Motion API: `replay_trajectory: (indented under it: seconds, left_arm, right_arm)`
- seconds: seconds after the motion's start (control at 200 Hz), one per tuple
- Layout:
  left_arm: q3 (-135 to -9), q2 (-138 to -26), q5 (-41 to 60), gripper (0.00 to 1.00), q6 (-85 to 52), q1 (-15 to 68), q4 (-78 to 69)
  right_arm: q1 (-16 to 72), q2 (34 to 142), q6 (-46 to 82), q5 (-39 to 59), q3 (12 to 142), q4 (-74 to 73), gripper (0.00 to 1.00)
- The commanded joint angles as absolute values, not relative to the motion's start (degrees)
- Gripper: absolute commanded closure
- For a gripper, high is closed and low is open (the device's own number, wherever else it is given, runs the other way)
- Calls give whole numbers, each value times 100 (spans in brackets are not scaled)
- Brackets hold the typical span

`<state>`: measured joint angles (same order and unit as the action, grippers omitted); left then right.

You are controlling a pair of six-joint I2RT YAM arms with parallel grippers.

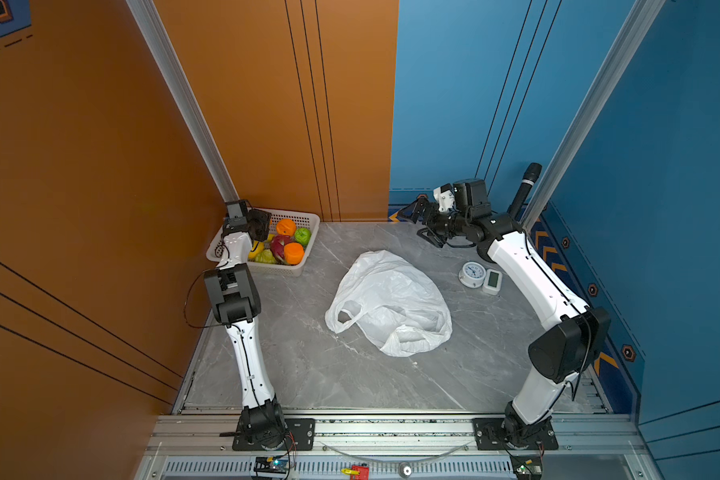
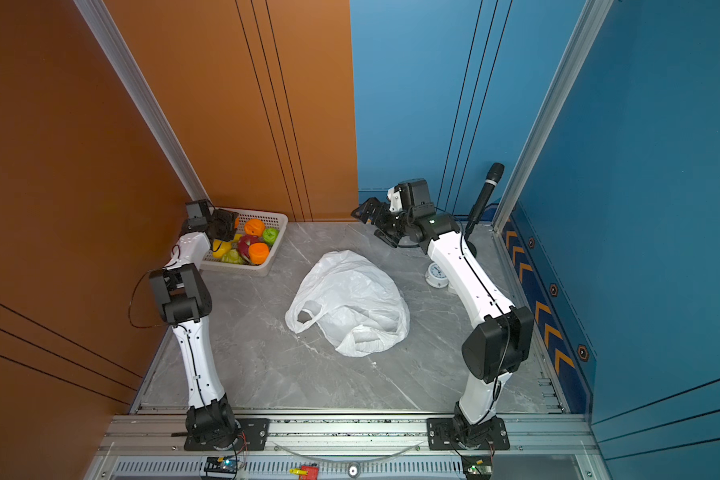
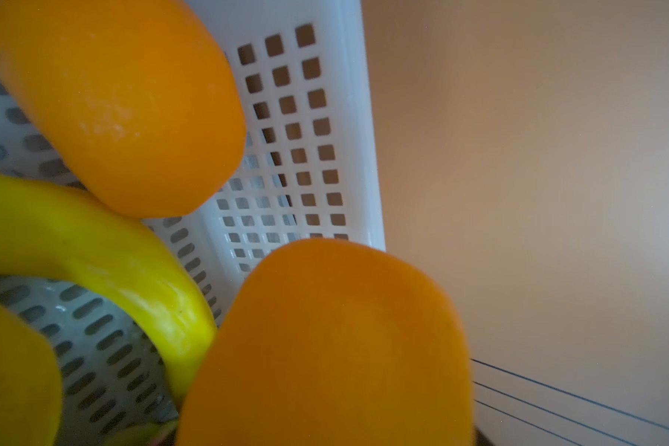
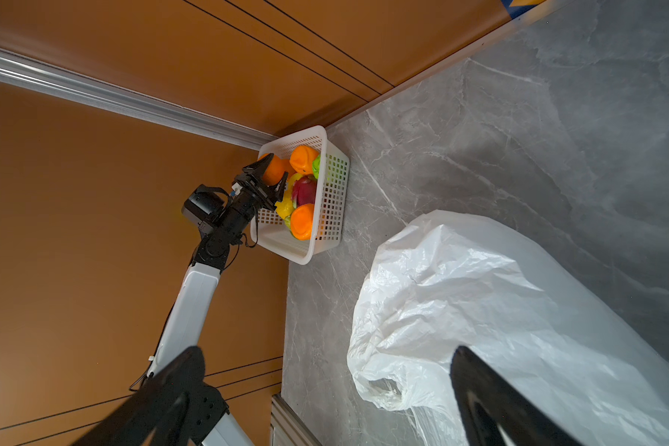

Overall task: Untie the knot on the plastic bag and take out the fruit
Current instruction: 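Lower the orange into the basket and release it with the left gripper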

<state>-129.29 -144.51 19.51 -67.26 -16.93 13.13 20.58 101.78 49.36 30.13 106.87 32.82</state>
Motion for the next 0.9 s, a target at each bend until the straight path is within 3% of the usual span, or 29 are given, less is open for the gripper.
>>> replay_trajectory:
  seconds: [0.0,0.29,0.461,0.896]
  left_arm:
    - [-13692,-14792,1868,40,-6820,-1688,2044]
    - [-14145,-15214,1762,31,-7165,-1659,2180]
    - [-14182,-15098,1779,8,-6918,-1657,2138]
    - [-12504,-13243,1783,2,-6257,-1417,1838]
  right_arm:
    - [1996,10217,4996,3127,10903,3445,0]
    - [1925,10188,5035,3156,10916,3498,0]
    - [1916,10132,5010,3146,10916,3542,0]
    - [1887,9765,4957,3059,10700,3603,0]
